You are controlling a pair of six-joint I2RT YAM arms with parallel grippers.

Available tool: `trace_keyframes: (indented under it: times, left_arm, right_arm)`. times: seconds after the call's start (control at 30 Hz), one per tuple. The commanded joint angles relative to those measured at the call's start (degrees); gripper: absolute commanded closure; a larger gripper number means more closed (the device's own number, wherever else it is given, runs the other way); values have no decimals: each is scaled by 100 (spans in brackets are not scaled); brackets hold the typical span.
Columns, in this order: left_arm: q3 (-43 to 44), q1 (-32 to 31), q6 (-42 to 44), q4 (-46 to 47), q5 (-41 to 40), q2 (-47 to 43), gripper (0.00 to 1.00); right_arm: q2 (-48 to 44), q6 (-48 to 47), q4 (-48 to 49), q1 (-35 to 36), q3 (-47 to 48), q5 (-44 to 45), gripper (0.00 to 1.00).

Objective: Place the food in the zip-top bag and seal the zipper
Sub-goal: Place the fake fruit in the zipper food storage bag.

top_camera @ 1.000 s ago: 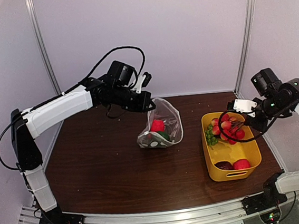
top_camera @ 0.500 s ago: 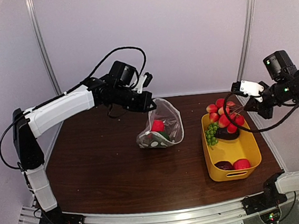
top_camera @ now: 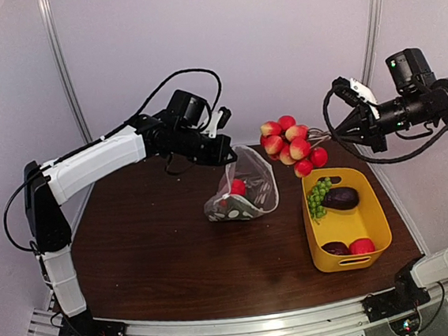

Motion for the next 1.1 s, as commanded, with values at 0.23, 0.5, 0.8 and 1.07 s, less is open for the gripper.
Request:
trace_keyframes:
  times: [0.23, 0.5, 0.8, 1.07]
  left_arm:
    - [318, 8, -64, 53, 192, 12, 100]
    - [277, 7, -34, 20, 221, -86, 100]
    - [179, 7, -11, 27, 267, -136, 100]
    - [54, 7, -62, 157, 371, -139, 100]
  right_arm:
    - [551, 497, 881, 910, -240, -612, 100]
    - [841, 702, 1077, 1088, -376, -233, 100]
    - [1274, 903, 956, 1103, -373, 655, 100]
    - [1484, 1057, 1100, 1235, -271, 1680, 100]
